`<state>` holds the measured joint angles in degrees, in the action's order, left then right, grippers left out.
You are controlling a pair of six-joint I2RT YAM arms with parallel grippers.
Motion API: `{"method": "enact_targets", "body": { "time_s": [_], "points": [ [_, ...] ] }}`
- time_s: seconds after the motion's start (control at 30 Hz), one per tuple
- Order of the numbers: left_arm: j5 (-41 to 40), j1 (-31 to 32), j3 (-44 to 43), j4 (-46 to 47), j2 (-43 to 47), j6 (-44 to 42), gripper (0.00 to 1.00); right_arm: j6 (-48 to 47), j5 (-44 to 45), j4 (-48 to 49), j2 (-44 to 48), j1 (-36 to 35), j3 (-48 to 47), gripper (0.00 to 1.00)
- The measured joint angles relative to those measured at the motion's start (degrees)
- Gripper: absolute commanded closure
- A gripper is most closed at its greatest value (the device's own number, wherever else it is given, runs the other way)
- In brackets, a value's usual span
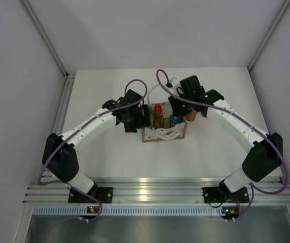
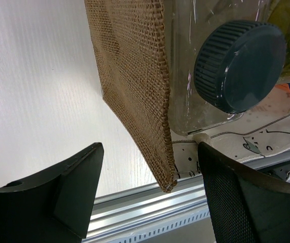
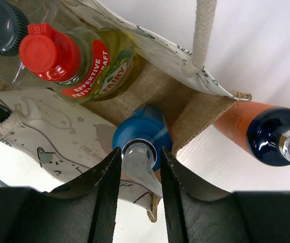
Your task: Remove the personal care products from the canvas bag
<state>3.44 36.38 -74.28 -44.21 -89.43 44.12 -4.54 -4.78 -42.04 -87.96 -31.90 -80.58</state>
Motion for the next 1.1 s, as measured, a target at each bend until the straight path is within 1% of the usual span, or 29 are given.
{"method": "enact_targets", "body": {
  "time_s": [0.17,0.6,0.7,0.97,1.1],
  "points": [
    [0.0,0.0,0.0,0.0,0.0,0.0,0.20,0.0,0.2,0.0,0.0,0.0,0.0,0.70],
    [0.0,0.0,0.0,0.0,0.0,0.1,0.20,0.0,0.6,0.2,0.0,-0.1,0.7,0.70],
    [0.0,0.0,0.0,0.0,0.0,0.1,0.20,0.1,0.7,0.2,0.0,-0.2,0.7,0.68],
    [0.0,0.0,0.0,0.0,0.0,0.1,0.20,1.2,1.8,0.2,0.5,-0.2,1.1,0.67],
    [0.0,0.0,0.0,0.0,0.0,0.1,0.20,1.6,2.1,0.2,0.6,-0.2,1.1,0.69]
  ]
}}
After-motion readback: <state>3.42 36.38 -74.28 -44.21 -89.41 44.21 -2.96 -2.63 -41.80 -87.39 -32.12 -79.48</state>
